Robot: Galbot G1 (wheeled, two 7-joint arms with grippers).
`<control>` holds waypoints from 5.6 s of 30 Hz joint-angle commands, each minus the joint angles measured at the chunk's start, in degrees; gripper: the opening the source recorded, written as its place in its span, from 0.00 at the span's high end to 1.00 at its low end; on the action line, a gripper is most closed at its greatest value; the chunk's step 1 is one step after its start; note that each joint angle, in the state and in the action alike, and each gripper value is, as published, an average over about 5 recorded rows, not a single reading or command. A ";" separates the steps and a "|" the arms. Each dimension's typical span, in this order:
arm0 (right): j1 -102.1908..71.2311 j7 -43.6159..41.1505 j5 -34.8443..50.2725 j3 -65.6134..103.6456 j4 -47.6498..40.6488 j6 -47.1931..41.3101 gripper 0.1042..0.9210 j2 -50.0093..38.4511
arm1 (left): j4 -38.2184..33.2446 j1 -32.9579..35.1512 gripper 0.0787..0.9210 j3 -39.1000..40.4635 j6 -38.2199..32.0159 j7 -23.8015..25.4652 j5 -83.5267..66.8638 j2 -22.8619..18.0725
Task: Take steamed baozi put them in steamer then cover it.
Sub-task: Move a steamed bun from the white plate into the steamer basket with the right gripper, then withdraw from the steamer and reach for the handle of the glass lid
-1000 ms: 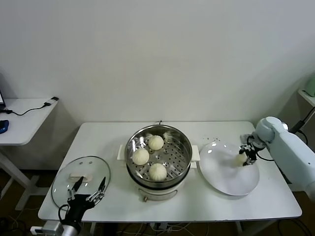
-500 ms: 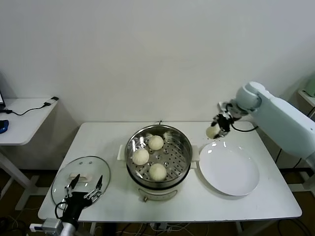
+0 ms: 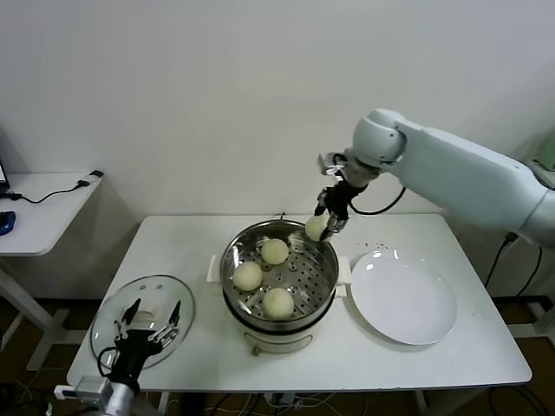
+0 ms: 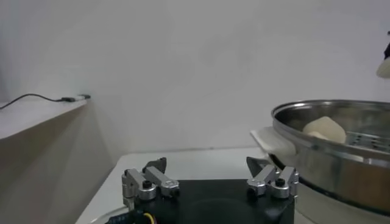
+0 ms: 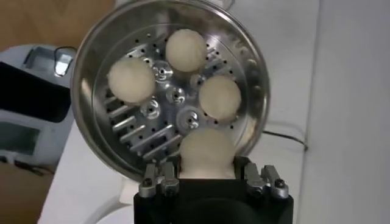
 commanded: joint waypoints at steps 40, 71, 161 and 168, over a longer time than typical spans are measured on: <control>-4.94 6.50 -3.20 -7.47 -1.19 -5.11 0.35 7.22 | -1.16 -0.39 0.12 -0.08 -0.32 -0.04 -1.48 -0.95; -68.42 48.78 7.97 83.50 26.39 14.38 0.12 -15.22 | -1.73 -2.16 0.12 1.83 -9.04 -13.90 -6.97 -3.02; -115.30 57.47 17.53 110.86 27.62 42.24 0.12 23.28 | 28.76 -8.60 0.12 6.38 -9.43 -28.70 80.60 17.88; -114.94 57.46 17.48 111.13 26.90 42.30 0.12 23.21 | 31.89 -11.19 0.12 6.56 -9.52 -28.30 81.69 17.87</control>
